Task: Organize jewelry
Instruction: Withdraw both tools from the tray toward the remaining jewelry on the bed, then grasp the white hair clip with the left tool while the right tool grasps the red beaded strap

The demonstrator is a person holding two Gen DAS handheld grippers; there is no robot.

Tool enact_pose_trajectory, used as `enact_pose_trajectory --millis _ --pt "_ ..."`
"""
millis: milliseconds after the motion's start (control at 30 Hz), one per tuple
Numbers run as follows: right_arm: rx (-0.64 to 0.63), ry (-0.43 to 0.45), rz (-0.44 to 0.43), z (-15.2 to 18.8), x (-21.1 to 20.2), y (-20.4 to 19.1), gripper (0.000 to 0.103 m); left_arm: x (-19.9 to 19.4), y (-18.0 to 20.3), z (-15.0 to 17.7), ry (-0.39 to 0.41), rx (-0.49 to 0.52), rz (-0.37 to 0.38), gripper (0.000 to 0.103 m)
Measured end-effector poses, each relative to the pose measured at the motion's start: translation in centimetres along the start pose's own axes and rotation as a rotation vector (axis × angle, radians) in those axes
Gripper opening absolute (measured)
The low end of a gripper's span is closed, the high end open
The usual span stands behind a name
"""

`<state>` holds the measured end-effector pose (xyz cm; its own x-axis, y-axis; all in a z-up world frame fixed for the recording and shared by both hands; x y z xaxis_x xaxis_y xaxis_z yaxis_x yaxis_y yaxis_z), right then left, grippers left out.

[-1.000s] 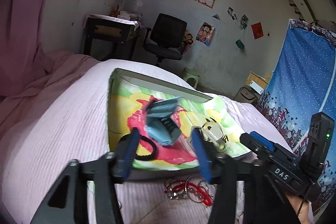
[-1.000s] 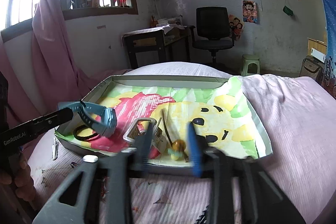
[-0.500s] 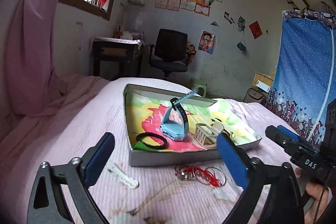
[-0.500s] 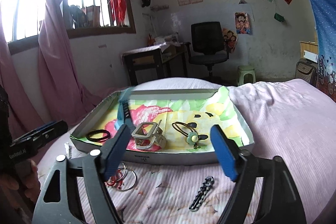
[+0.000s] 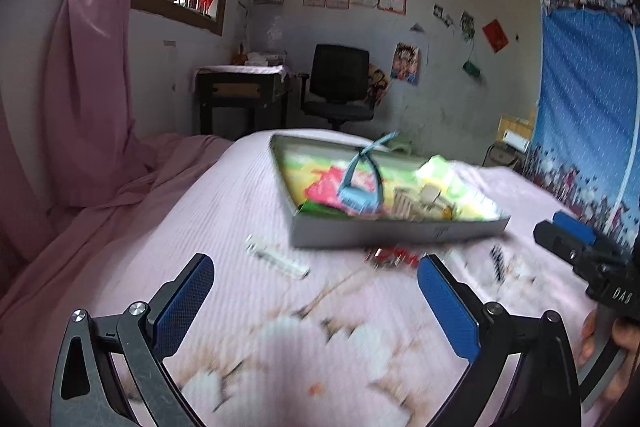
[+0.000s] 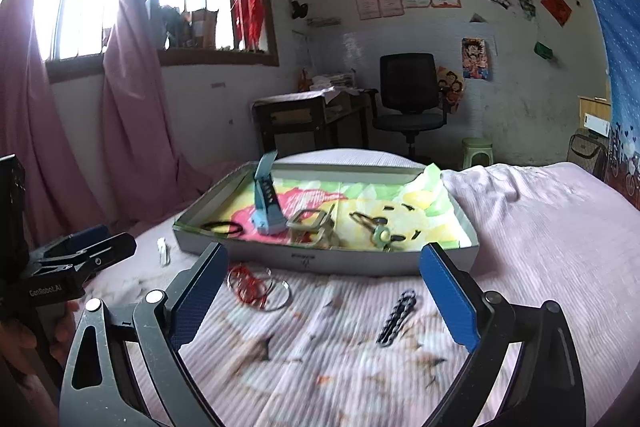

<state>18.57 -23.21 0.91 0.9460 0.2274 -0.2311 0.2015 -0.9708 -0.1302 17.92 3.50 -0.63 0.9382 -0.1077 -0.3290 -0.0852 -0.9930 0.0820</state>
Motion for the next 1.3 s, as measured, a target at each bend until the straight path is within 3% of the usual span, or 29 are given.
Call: enact_pose_trajectory --millis 300,633,767,967,1100,1233,1300 --pt "-0.041 -0.123 -0.019 2.3 0.7 -1.0 0.094 0.2 -0.8 1.0 -0.081 0.020 -0.030 0.102" --pt "-0.040 -0.244 -0.043 3.6 2.7 -1.4 0.094 2.7 -3.0 2.0 -0.165 -0.029 -0.073 0.102" --pt "-0.030 -0.292 -0.069 4.1 3.8 -1.6 0.094 3.9 -3.7 2.4 -0.201 -0.079 -0.057 0.102" --pt "-0.048 -0.307 -0.107 3.8 4.9 -2.9 0.093 5.1 -3.6 2.0 -0.193 -0.090 -0.028 0.102" --pt "-0.076 -0.314 -0.126 3.4 6.0 -3.8 0.072 6.1 -3.2 1.6 -0.193 -0.087 0.000 0.100" --pt "-0.099 -0.328 -0.151 3.3 7.0 -4.7 0.060 7.2 -3.0 1.4 -0.213 -0.094 0.023 0.083" --pt "-0.105 -0.333 -0.161 3.3 7.4 -5.0 0.048 7.6 -3.0 1.4 -0.223 -0.105 0.032 0.077"
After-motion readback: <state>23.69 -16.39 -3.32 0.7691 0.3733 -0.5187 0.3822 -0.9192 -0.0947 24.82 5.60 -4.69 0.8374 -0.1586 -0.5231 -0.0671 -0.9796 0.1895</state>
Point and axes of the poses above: each gripper's, at about its wrist camera, not at the fingertips, and x roughly the way its jaws point, y to its right, z to its underside, the point moved 5 cm from there along x, roughly the way its jaws point, and after that the axes turned 7 degrees about y, right-handed, at the moved point
